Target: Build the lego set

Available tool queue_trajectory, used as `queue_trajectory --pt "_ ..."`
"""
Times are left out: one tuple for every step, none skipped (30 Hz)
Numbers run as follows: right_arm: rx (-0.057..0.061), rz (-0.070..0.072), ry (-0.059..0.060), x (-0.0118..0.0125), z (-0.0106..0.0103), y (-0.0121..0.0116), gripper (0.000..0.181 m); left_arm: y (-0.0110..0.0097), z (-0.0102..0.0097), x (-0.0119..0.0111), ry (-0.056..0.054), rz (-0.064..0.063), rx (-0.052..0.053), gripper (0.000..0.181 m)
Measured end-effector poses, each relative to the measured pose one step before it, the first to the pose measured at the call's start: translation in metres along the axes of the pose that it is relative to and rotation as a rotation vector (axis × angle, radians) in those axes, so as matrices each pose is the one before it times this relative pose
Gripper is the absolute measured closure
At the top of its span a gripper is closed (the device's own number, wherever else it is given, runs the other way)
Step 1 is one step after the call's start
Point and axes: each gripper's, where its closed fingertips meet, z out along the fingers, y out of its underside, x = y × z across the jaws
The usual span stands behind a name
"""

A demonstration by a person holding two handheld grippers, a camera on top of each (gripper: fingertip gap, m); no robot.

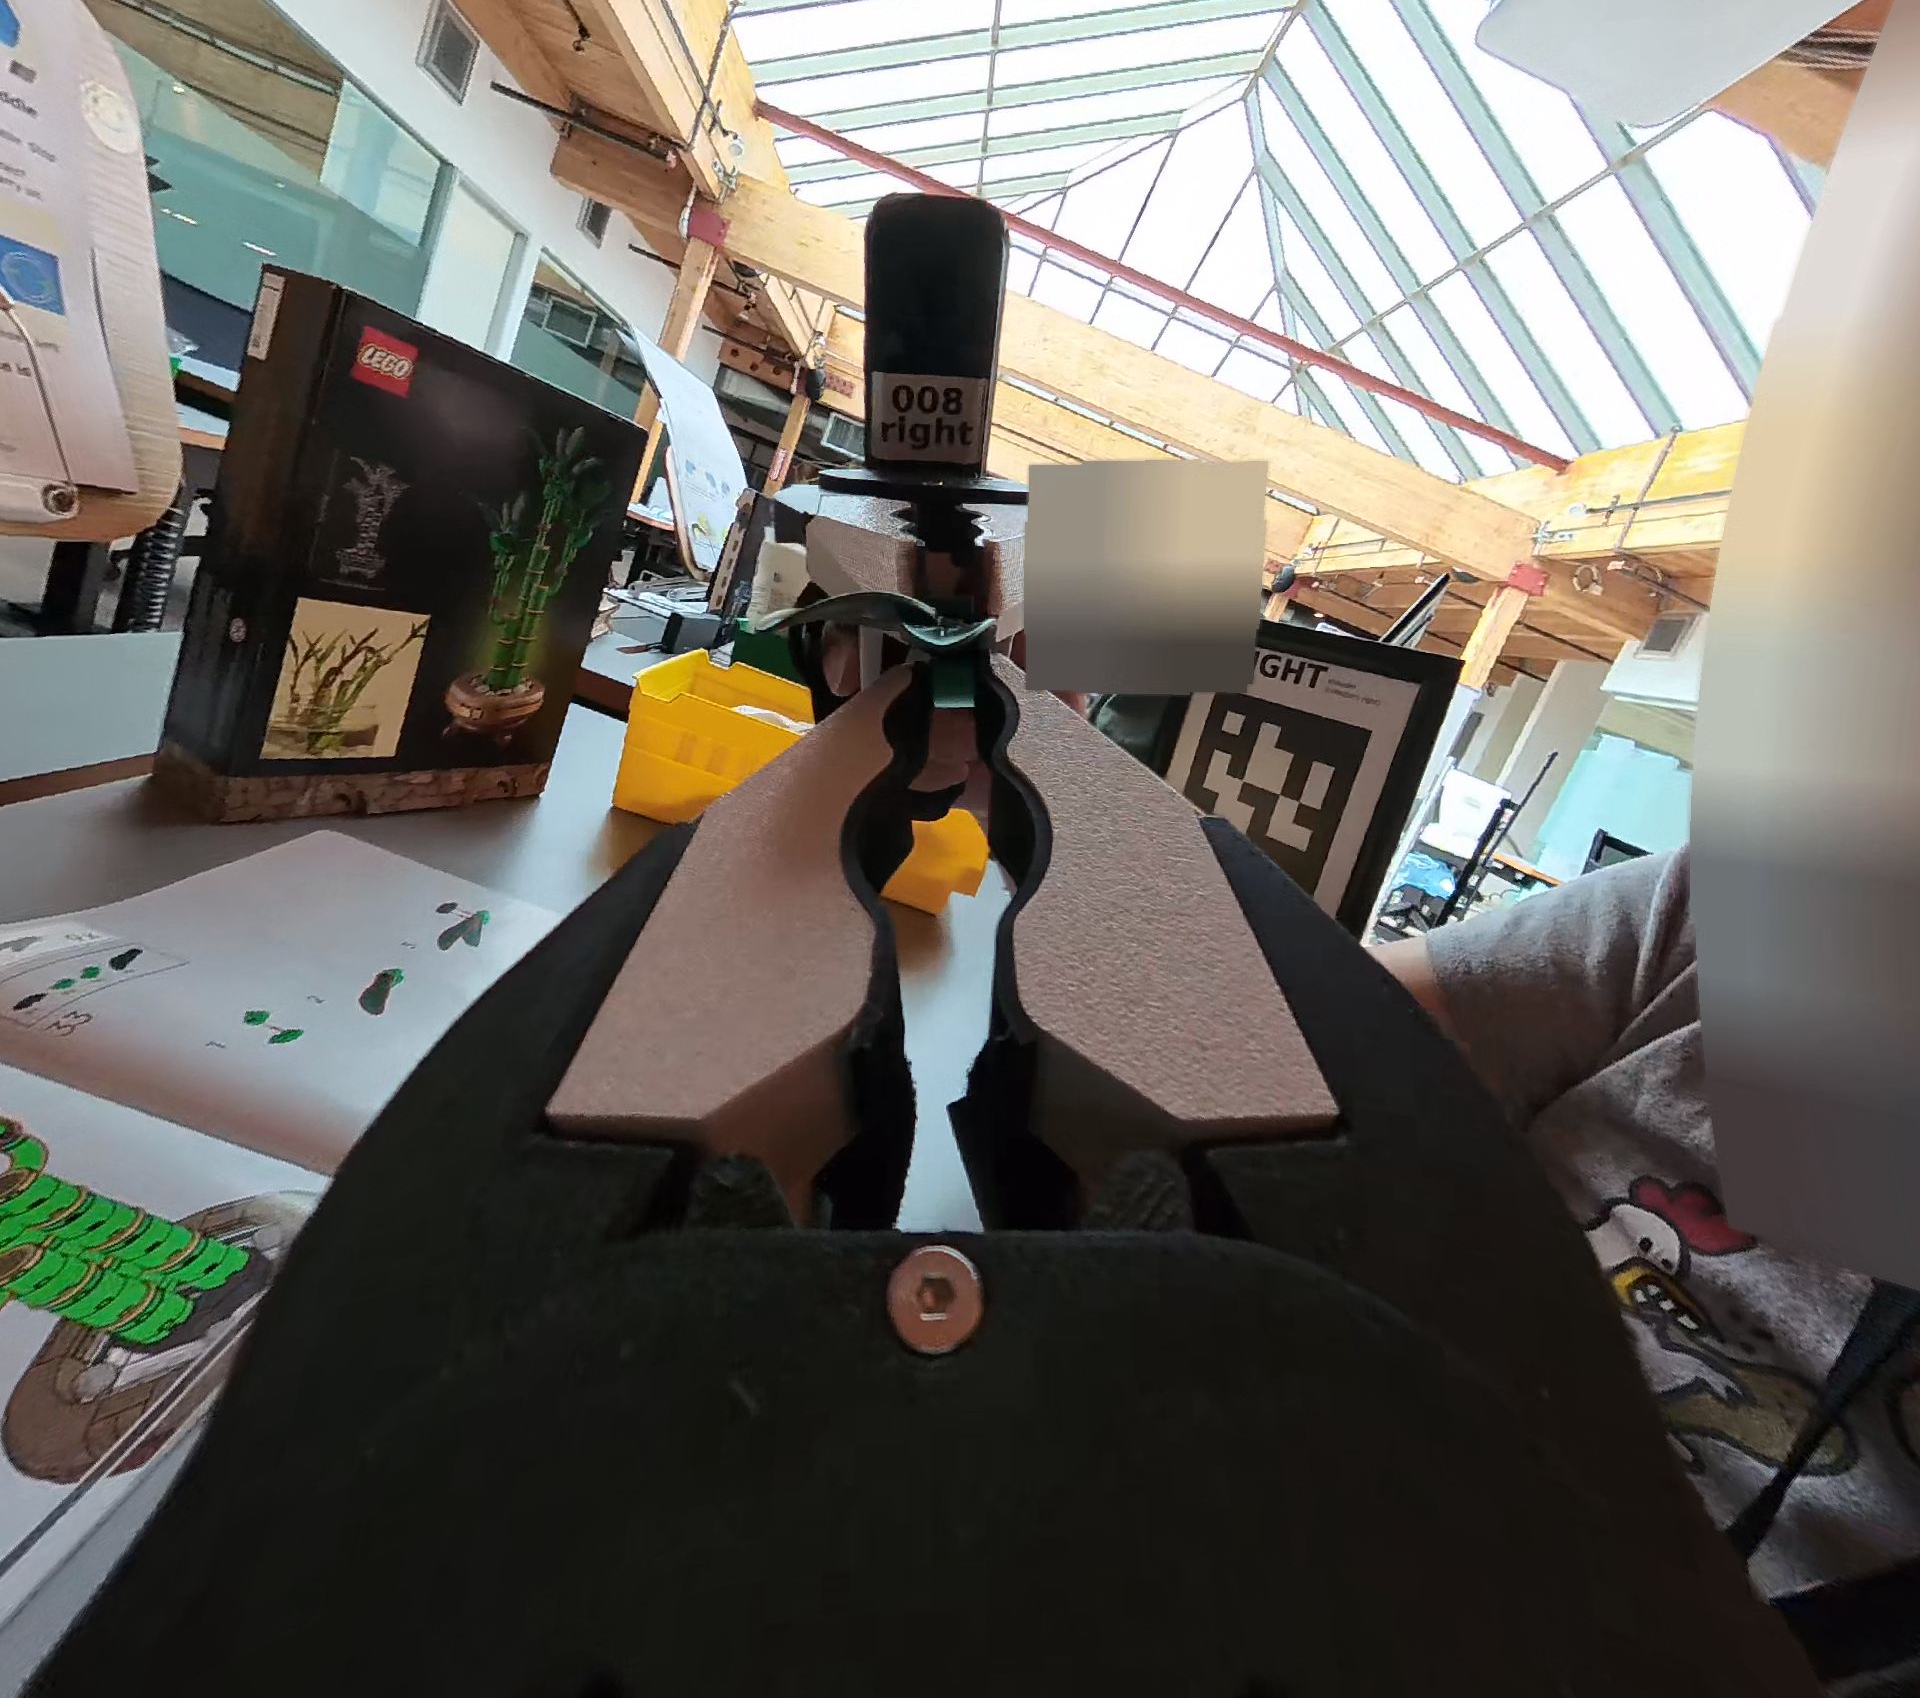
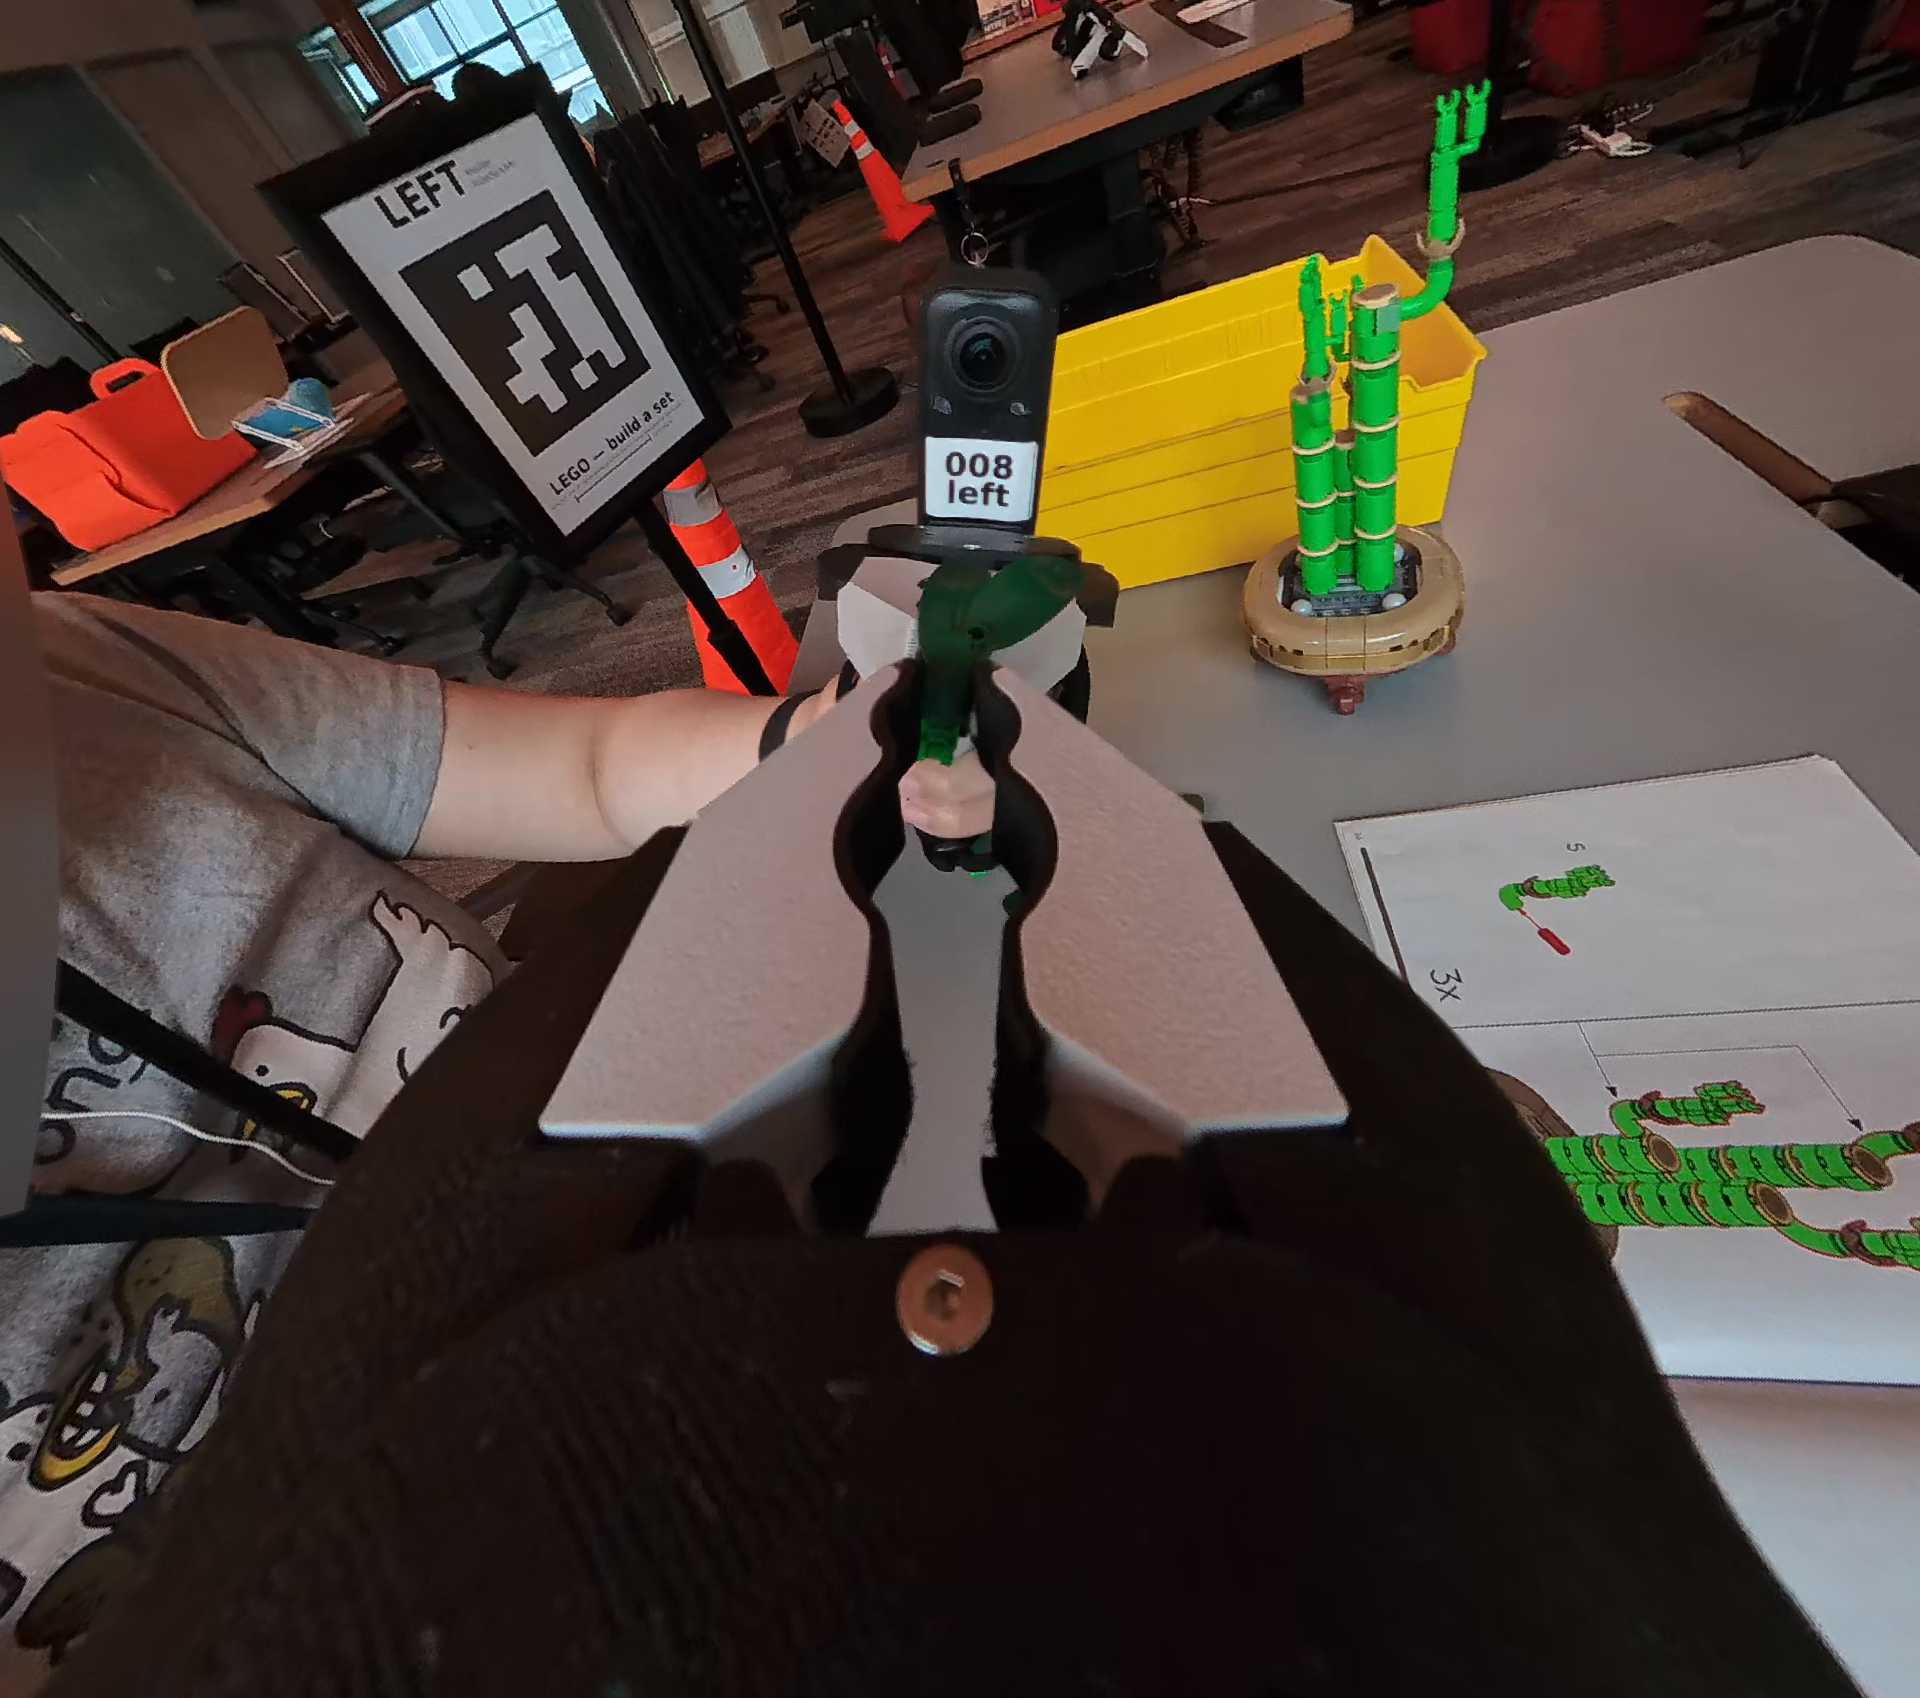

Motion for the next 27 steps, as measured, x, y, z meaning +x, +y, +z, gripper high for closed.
queue_trajectory --pt "0.0036 -0.0016 0.0087 0.00074 0.00002 -0.00101 0.168 -0.00044 -0.00006 0.00103 0.0138 -0.0108 0.0051 0.175" --pt "0.0096 -0.0107 0.0078 0.00038 -0.00049 -0.00204 0.161 -0.00025 -0.00006 0.0004 0.0093 -0.012 0.0051 0.175" --pt "0.0181 -0.0252 0.0075 -0.0002 -0.00109 -0.00333 0.154 -0.00015 -0.00016 -0.00024 0.0051 -0.0121 0.0033 0.176" --pt "0.0243 -0.0475 0.002 -0.00194 -0.00174 -0.00429 0.145 0.00014 -0.00005 -0.00029 0.0053 -0.0142 0.0012 0.176" --pt "0.0203 -0.088 -0.0015 -0.00411 -0.0016 -0.0032 0.136 -0.00018 -0.00003 0.00028 0.0094 -0.0195 0.002 0.175" --pt "0.0069 -0.1408 0.0168 -0.00324 -0.00121 -0.00023 0.122 -0.0011 -0.00034 0.00058 0.0115 -0.0227 0.0082 0.175" --pt "-0.0025 -0.1561 0.0691 0.00199 -0.00071 0.00099 0.109 -0.002 -0.00063 0.00068 0.0114 -0.0239 0.0143 0.175" --pt "-0.0175 -0.1599 0.0987 0.00357 -0.00106 0.00376 0.102 -0.00205 -0.00076 0.00041 0.0099 -0.0272 0.0135 0.176" --pt "-0.0116 -0.1874 0.1051 0.00229 -0.00117 0.00263 0.103 -0.00185 -0.00089 -0.00067 0.0037 -0.0279 0.012 0.176" --pt "0.0016 -0.2027 0.0934 -0.00078 -0.00112 -0.001 0.108 -0.00179 -0.00122 -0.00132 -0.0011 -0.0245 0.0124 0.176" --pt "0.0005 -0.1775 0.0745 -0.0019 -0.00044 -0.00308 0.118 -0.00158 -0.0011 -0.00139 -0.0005 -0.0213 0.0107 0.176" --pt "-0.0166 -0.1113 0.0327 -0.00389 0.00148 -0.00155 0.131 -0.00111 -0.00096 -0.00144 -0.0003 -0.0178 0.0074 0.175" --pt "-0.0199 -0.0411 -0.0139 -0.00712 0.00365 -0.00053 0.133 -0.00079 -0.00065 -0.00111 -0.0004 -0.0122 0.0049 0.176" --pt "-0.0209 0.0005 -0.0249 -0.00631 0.0046 0.00076 0.133 -0.00014 -0.00038 -0.00066 0.0002 -0.0075 0.0005 0.176" --pt "-0.0175 0.0111 -0.0005 -0.00129 0.00378 0.00141 0.134 0.00062 -0.00012 -0.00055 -0.001 -0.0043 -0.0051 0.176" --pt "-0.0039 0.0052 0.0185 0.00192 0.00217 0.00007 0.133 0.00101 0.00033 -0.00002 0.0008 -0.001 -0.0079 0.176" --pt "0.0088 0.0015 0.0095 0.00104 0.00062 -0.00155 0.134 0.00092 0.00041 0.0003 0.0014 0.0017 -0.0078 0.176" --pt "0.0072 0.0075 -0.0148 -0.00171 -0.00019 -0.00132 0.141 0.00101 0.00035 0.00007 -0.0011 0.0038 -0.0074 0.176" --pt "0.0 0.0167 -0.0218 -0.00234 -0.00025 -0.00005 0.147 0.00081 0.00019 -0.00006 -0.0012 0.0046 -0.0065 0.176" --pt "-0.0081 0.0166 -0.0068 0.00008 -0.00011 0.0016 0.149 0.00059 0.00027 0.00056 0.003 0.0028 -0.0054 0.176" --pt "-0.0085 0.008 -0.0042 0.00015 -0.00039 0.0017 0.152 0.00033 0.00024 0.00066 0.0035 0.0011 -0.0037 0.176" --pt "-0.0023 0.0015 -0.0006 0.00028 -0.00056 0.00086 0.155 0.00051 0.00028 0.00009 0.0 0.0019 -0.0038 0.176" --pt "0.0029 -0.0025 0.0044 0.0006 -0.00074 -0.0003 0.156 0.00078 0.00018 -0.00038 -0.0031 0.0038 -0.0054 0.176" --pt "0.0079 -0.0056 0.0044 0.00016 -0.00071 -0.00146 0.161 0.001 0.00029 -0.00034 -0.0022 0.0036 -0.005 0.176" --pt "0.0011 -0.0043 0.0073 0.00084 -0.00015 -0.00052 0.165 0.00056 0.00037 0.00015 0.0003 0.0011 -0.0026 0.176" --pt "-0.0089 -0.001 0.0043 0.00089 0.00036 0.00123 0.166 0.00022 0.00021 -0.00004 -0.0001 -0.0009 -0.0009 0.176" --pt "-0.0058 0.0046 -0.0025 -0.00018 0.0005 0.00065 0.166 0.00005 -0.00015 -0.00031 -0.0014 0.0005 0.0005 0.176"
